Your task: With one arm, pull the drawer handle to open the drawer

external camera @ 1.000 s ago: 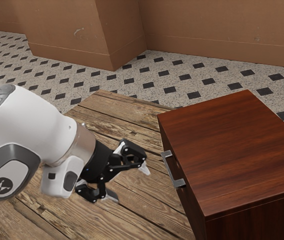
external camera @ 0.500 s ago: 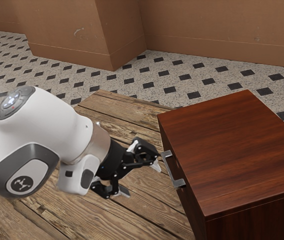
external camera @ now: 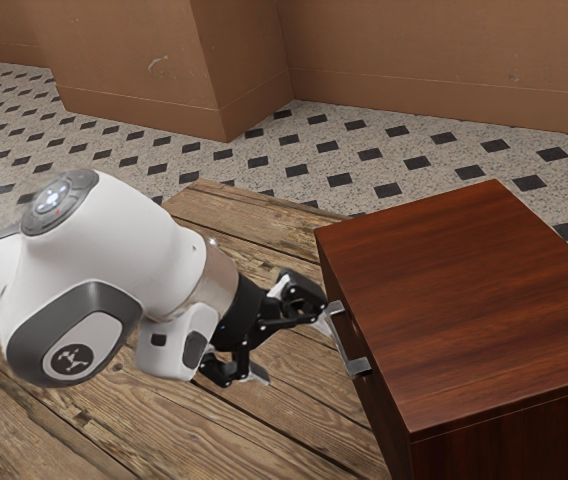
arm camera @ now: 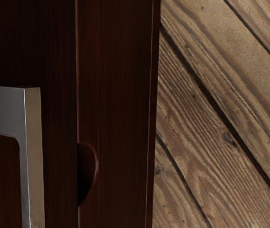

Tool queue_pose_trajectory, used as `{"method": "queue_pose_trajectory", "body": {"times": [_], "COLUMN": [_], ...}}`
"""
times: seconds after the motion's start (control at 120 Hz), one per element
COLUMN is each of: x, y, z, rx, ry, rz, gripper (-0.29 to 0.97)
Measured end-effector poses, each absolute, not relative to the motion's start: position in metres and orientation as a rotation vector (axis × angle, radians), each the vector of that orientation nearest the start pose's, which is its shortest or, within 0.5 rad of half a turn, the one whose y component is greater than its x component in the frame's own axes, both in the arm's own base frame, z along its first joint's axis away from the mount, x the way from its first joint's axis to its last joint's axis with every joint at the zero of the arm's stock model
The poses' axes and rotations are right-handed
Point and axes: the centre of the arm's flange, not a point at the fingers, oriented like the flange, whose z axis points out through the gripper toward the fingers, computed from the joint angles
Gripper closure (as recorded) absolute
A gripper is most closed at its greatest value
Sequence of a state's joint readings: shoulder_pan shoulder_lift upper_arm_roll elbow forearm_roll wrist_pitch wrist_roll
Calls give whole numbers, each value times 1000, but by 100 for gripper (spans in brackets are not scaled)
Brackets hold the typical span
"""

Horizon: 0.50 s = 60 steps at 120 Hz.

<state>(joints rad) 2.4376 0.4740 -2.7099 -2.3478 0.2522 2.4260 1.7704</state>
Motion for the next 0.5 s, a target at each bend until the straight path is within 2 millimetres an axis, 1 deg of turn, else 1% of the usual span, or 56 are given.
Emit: {"method": "queue_pose_trajectory", "body": {"times": [0.325,0.5], "x": [455,457], "y": [-101,-100], "z": [538,542], "rx": [-1273,-1262], "ry": [2438,2420], "rz": [-509,-526], "gripper": [0,0]}}
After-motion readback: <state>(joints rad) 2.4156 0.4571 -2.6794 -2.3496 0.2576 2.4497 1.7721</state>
